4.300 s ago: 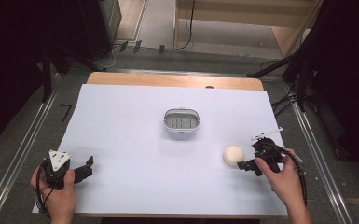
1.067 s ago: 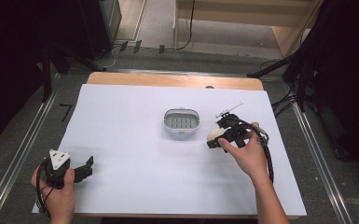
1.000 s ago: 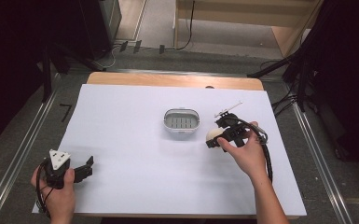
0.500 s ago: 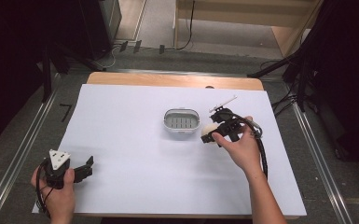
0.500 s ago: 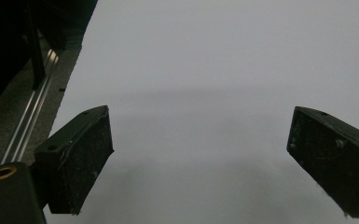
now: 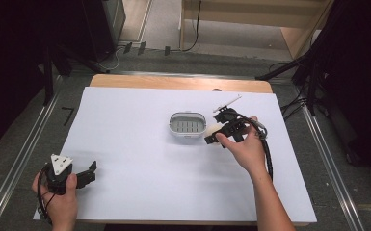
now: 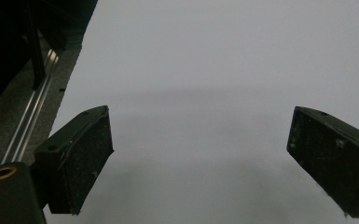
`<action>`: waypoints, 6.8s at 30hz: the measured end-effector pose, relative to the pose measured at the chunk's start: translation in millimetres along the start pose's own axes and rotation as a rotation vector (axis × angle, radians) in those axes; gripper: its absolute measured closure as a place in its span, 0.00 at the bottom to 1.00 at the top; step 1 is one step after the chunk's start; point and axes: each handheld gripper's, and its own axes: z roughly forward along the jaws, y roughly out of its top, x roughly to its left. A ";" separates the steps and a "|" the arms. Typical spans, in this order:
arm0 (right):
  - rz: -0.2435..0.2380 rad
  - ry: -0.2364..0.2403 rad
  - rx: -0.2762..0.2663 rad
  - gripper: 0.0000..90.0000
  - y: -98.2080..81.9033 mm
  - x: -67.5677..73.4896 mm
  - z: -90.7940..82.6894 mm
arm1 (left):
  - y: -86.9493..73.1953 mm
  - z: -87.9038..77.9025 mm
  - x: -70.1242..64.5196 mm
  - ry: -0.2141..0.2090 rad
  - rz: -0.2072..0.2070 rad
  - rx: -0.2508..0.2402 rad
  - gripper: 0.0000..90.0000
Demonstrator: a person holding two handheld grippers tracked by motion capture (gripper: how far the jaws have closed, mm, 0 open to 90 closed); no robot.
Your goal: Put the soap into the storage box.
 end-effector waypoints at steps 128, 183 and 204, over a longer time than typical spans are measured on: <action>0.058 0.019 -0.014 0.23 69.3 24.9 51.4 | 0.6 0.7 1.3 -0.008 -0.008 0.012 0.08; 0.059 -0.016 -0.056 0.15 -34.0 1.0 11.5 | 0.7 1.3 0.7 -0.004 -0.004 0.013 0.08; 0.075 -0.014 -0.144 0.15 -89.4 -24.5 6.6 | 0.6 1.2 0.2 -0.003 -0.003 0.012 0.08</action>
